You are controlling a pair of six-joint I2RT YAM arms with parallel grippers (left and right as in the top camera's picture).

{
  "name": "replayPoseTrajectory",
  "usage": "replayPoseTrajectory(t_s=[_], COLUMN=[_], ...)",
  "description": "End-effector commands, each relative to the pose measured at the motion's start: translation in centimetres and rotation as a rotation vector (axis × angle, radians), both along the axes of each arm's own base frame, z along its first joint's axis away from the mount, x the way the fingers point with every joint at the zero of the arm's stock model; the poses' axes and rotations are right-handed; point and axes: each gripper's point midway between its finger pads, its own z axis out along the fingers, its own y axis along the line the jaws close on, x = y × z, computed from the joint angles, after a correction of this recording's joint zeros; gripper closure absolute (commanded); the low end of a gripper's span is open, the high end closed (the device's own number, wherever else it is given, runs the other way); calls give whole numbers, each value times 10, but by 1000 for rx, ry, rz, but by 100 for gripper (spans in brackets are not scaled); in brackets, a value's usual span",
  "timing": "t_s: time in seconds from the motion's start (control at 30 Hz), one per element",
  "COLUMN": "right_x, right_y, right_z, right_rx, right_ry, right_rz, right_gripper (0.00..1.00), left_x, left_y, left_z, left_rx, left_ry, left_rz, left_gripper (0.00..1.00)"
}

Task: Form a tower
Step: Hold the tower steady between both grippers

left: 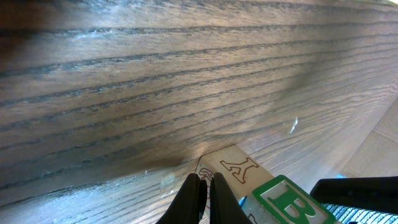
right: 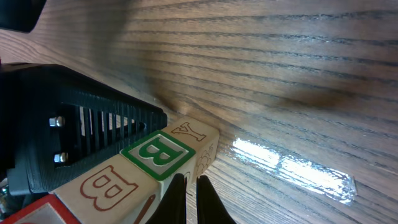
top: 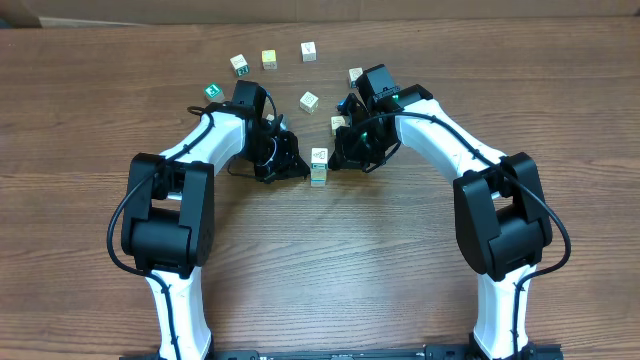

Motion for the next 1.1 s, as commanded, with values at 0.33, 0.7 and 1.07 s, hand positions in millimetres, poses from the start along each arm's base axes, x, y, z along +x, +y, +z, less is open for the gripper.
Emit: replayPoseTrajectory(t_s=[0.33,0.7,1.07], right_x=[-4,-1,-2], right_y=[6,-6,-6], right_z=[1,-7,-7], right_rx=[15,-67,-67], right_ry=[1,-14,-13], right_rz=[21,2,3], right_gripper=[96,96,96], left_x=[-5,-5,-5], left_y=[-2,-2,-2], left_z=[-6,-6,-6], left_rx=[-9,-9,-9], left_ry=[12,13,13], left_rz=[-20,-20,-20], left_gripper=[96,96,96])
